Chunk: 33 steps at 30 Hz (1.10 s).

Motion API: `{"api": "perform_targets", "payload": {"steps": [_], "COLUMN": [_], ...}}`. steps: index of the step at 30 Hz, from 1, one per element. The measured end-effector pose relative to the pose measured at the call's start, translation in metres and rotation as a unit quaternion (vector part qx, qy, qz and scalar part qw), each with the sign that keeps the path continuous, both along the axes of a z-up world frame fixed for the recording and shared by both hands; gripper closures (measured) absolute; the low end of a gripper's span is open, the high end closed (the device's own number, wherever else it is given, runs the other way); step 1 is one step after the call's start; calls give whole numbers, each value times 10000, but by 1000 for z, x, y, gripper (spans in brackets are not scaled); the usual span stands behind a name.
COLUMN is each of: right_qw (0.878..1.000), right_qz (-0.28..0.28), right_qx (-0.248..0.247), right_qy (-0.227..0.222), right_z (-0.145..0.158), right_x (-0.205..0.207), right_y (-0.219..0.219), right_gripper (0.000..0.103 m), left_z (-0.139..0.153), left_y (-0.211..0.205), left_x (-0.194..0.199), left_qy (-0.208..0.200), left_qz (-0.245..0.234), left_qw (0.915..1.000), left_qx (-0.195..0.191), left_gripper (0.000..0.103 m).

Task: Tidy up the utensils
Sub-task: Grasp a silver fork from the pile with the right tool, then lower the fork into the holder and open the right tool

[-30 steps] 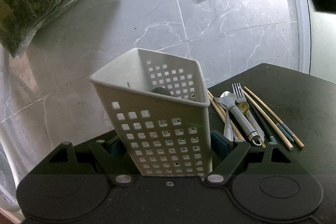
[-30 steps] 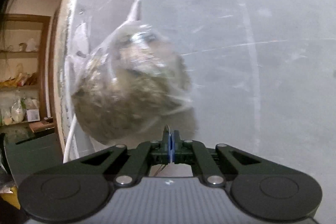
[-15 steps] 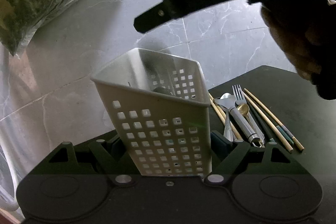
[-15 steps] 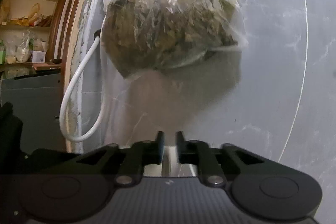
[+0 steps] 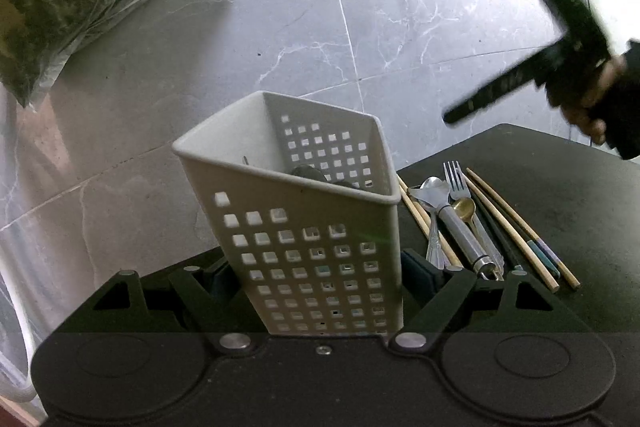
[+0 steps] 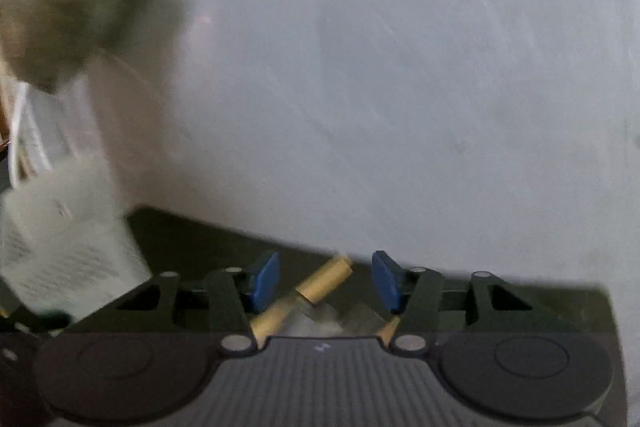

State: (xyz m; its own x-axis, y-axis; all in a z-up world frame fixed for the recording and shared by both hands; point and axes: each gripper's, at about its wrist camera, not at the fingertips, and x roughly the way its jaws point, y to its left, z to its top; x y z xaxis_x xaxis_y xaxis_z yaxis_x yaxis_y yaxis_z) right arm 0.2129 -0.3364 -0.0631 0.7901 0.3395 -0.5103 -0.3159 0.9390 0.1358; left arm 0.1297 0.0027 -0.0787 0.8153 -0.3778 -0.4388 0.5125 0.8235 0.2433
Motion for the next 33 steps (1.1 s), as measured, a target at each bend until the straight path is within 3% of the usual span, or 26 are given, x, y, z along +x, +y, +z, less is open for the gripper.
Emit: {"api": "perform_targets", "payload": {"steps": [3,7,14,17,25,29,33], "right_qw": [9988,9944,9888,9901,9960,9985,9985], "right_qz": [204,673,1025,978,405,198,275], "right_qx": [84,-153,-152,-104,376,467,159], "right_qy": [435,803,1070,998,705,212,-443], "right_z": [-21,-40,-52,-51,-31,3,48], "right_x": [26,43,56,53,27,-3,-37], "right_y": [-19,-19,-18,-22,-31,-22,3], "right_gripper": [54,56,76,91,99,102,102], "left_z": [0,0,1,1,1,0,-1], "left_y": [-1,-1,-3,-4,-1,0,5], "left_x": [0,-1,0,-1,2,1,1], "left_qy": [2,3,0,-17,26,5,-1], "left_qz": [8,24,13,9,-6,-69,-166], "left_qw": [10000,10000,9999,9999,10000,10000,9999], "left_qx": [14,42,101,120,49,37,-4], "left_gripper": [20,19,19,19,19,19,20]}}
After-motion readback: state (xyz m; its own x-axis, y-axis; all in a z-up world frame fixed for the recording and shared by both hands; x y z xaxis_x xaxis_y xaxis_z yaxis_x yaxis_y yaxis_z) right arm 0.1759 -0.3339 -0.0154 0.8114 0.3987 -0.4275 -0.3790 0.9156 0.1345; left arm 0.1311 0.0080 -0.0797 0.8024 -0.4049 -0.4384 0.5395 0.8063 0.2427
